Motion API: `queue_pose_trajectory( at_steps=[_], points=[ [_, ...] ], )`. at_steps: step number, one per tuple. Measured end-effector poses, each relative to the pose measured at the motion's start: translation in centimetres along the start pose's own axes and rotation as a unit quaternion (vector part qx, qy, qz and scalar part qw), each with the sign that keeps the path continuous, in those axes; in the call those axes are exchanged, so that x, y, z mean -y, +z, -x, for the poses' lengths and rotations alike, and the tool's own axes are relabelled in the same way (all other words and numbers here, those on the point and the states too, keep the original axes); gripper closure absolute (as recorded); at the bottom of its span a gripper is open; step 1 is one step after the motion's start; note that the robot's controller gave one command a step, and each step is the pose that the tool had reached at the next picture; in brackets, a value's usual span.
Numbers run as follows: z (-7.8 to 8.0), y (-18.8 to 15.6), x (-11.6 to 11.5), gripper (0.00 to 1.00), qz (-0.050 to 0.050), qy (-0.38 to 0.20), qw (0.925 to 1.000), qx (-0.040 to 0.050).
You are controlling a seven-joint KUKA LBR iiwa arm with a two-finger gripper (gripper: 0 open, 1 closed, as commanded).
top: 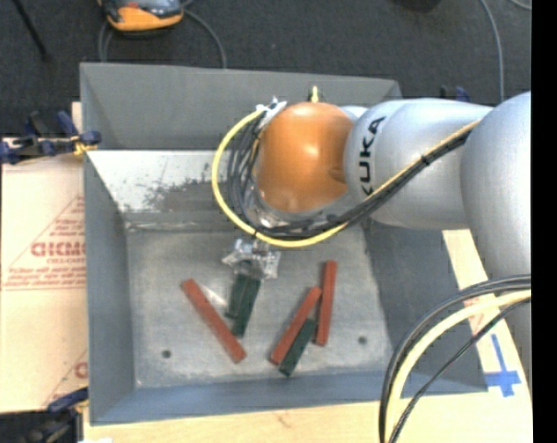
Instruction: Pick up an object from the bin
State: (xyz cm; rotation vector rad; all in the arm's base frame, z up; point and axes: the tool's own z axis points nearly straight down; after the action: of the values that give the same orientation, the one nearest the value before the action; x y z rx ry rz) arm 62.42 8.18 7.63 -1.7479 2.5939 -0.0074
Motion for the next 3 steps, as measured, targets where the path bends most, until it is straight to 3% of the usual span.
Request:
queue_pose_trajectory(
  at_steps=[1, 2, 3],
  points=[
    [-0.05, 0.32, -0.24, 0.00, 0.003, 0.001, 1.0000, -0.0016],
    [-0.07, 0.35, -0.27, 1.00, 0.004, 0.002, 1.0000, -0.0021],
    [-0.07, 0.35, -0.27, 1.00, 0.004, 0.002, 1.0000, -0.0022]
  ],
)
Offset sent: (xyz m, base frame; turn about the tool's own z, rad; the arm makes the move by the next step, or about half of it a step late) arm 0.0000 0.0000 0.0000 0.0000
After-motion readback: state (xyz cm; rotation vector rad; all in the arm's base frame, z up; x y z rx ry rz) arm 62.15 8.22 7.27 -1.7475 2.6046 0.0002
